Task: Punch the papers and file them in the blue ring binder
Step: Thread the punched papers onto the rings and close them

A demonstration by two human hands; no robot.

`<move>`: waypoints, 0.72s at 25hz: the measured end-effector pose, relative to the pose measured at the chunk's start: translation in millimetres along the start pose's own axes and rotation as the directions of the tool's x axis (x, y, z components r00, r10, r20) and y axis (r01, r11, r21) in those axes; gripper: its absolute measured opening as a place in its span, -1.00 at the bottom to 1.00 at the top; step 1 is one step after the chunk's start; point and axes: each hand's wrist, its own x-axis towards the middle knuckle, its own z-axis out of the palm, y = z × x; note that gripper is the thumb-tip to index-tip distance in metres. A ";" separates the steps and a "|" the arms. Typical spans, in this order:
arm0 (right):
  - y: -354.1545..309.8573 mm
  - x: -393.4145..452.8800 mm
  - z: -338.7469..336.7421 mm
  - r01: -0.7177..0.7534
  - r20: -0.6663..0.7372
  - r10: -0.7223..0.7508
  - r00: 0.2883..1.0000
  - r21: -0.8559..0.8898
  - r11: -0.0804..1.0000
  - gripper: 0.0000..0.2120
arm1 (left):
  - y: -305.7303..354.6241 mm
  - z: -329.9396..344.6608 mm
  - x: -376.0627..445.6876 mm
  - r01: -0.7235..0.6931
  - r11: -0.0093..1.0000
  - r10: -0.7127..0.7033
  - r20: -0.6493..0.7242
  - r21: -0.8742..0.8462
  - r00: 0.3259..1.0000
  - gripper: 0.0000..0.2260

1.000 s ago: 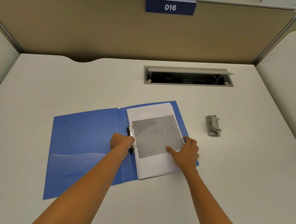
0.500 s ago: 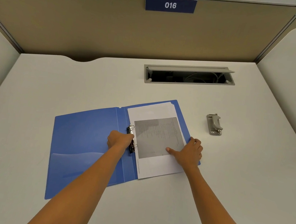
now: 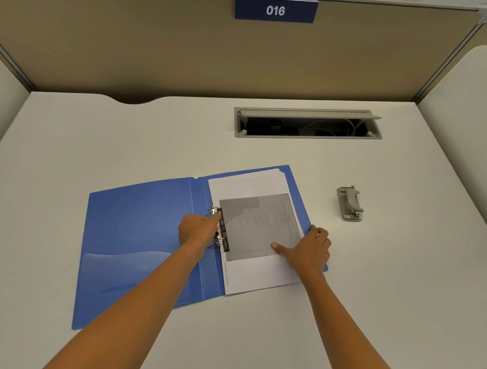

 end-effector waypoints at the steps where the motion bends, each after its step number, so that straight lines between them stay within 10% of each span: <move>1: -0.4 -0.4 -1.0 -0.002 0.001 0.002 1.000 -0.001 1.000 -0.02 | -2.3 -2.0 0.9 -0.047 0.999 0.047 -0.020 0.021 0.999 -0.76; 4: -5.7 -3.5 -6.2 0.034 -0.003 -0.034 0.999 -0.043 0.999 -0.07 | -13.7 -12.9 9.0 -0.245 0.938 0.269 -0.070 0.246 0.961 -0.92; 7: -21.8 -12.9 -10.5 0.184 0.001 -0.184 0.983 -0.024 0.983 -0.08 | -25.2 -21.3 14.9 -0.364 0.845 0.383 0.032 0.392 0.923 -0.63; 18: -53.8 -84.2 35.4 0.499 0.280 -0.438 0.854 -0.204 0.842 0.09 | -38.0 -15.3 22.1 -0.433 0.818 0.397 0.173 0.379 0.901 -0.47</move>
